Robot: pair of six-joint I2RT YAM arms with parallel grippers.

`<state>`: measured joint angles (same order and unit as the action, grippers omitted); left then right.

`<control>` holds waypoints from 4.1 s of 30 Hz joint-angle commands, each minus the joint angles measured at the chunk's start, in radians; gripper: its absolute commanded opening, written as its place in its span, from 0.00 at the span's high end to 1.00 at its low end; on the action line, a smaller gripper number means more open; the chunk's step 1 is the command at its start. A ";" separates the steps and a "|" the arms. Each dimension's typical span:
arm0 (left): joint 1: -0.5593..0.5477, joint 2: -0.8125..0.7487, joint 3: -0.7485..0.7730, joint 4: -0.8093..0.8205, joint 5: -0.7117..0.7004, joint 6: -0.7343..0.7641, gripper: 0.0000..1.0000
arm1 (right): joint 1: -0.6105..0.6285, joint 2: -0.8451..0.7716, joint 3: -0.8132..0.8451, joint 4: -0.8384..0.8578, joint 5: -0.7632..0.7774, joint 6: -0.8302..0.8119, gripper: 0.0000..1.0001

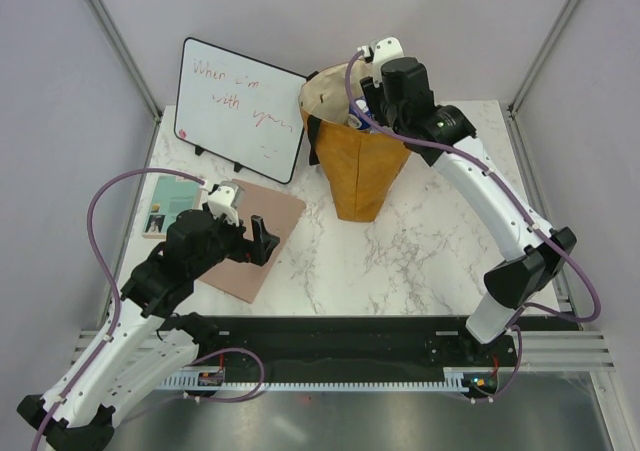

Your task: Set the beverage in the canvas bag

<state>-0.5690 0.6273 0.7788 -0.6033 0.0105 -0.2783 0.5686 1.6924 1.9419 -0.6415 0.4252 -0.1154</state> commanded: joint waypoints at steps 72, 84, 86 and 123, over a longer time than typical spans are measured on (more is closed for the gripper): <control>-0.002 -0.015 -0.001 0.040 0.006 0.039 0.00 | -0.214 0.144 -0.103 -0.021 -0.465 -0.010 1.00; -0.002 -0.017 -0.003 0.042 0.009 0.037 0.00 | -0.214 0.139 -0.185 -0.006 -0.477 -0.001 0.98; -0.002 -0.015 -0.003 0.039 0.011 0.039 0.00 | -0.213 0.141 -0.193 -0.001 -0.470 -0.001 0.98; -0.002 -0.015 -0.004 0.039 0.008 0.039 0.00 | -0.214 0.081 -0.132 -0.043 -0.384 0.063 0.25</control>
<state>-0.5690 0.6189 0.7784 -0.6025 0.0101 -0.2775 0.3489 1.8477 1.7416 -0.6735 0.0269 -0.0738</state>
